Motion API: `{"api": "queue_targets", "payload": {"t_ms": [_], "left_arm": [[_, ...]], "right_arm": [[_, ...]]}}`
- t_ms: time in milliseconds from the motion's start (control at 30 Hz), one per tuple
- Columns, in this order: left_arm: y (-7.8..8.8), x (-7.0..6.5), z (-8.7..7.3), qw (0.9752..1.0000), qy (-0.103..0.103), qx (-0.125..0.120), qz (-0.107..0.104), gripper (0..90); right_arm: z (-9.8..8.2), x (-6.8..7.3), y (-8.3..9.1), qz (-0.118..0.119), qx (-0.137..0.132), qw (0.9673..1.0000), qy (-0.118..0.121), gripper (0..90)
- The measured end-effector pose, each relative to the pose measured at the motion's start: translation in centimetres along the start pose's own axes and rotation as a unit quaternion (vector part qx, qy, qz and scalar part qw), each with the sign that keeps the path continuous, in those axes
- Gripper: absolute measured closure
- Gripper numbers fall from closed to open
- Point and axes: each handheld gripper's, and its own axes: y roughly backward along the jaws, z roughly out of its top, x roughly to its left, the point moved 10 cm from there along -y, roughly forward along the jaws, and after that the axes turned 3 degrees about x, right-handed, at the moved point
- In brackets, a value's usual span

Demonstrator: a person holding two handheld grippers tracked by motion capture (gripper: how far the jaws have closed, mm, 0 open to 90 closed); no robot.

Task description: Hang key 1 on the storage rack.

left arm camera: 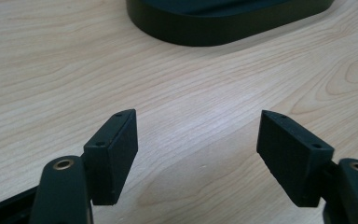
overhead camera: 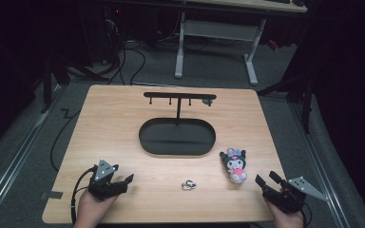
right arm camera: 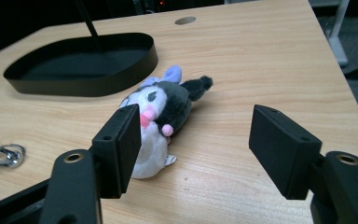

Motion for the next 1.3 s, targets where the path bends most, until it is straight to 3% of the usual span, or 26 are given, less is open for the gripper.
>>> {"api": "queue_targets", "payload": {"t_ms": [67,500,667,767,833,1067,1200,1300], "left_arm": [[0.0,0.3,0.0,1.0000,0.003,-0.001,0.003,29.8],[0.7,1.1,-0.1,0.9997,0.016,-0.014,0.011,30.5],[1.2,0.9,0.0,0.9992,0.034,-0.023,0.000,31.2],[1.4,0.7,0.1,0.9992,0.031,-0.025,0.000,30.7],[1.7,0.2,0.3,0.9989,0.036,-0.027,-0.015,29.7],[2.7,-1.1,1.4,0.9988,0.011,-0.046,-0.013,28.1],[2.8,-1.2,1.2,0.9995,-0.006,-0.028,-0.014,28.3],[3.0,-0.7,0.5,0.9996,-0.024,-0.013,-0.004,28.1]], "right_arm": [[0.0,0.0,0.0,-0.008,-0.003,0.9998,0.018,36.7],[-0.5,0.0,-0.9,0.001,0.017,0.9993,0.032,37.6],[-0.5,0.2,-1.5,0.004,0.026,0.9986,0.046,40.4],[-0.3,0.5,-1.8,0.007,0.029,0.9983,0.050,40.2],[-0.3,0.6,-1.8,0.007,0.029,0.9983,0.050,40.3],[-0.3,0.7,-1.8,0.010,0.031,0.9983,0.049,40.6],[-0.3,0.7,-1.7,0.009,0.029,0.9983,0.049,41.1],[-0.3,0.8,-1.7,0.009,0.030,0.9982,0.051,40.9]]}}
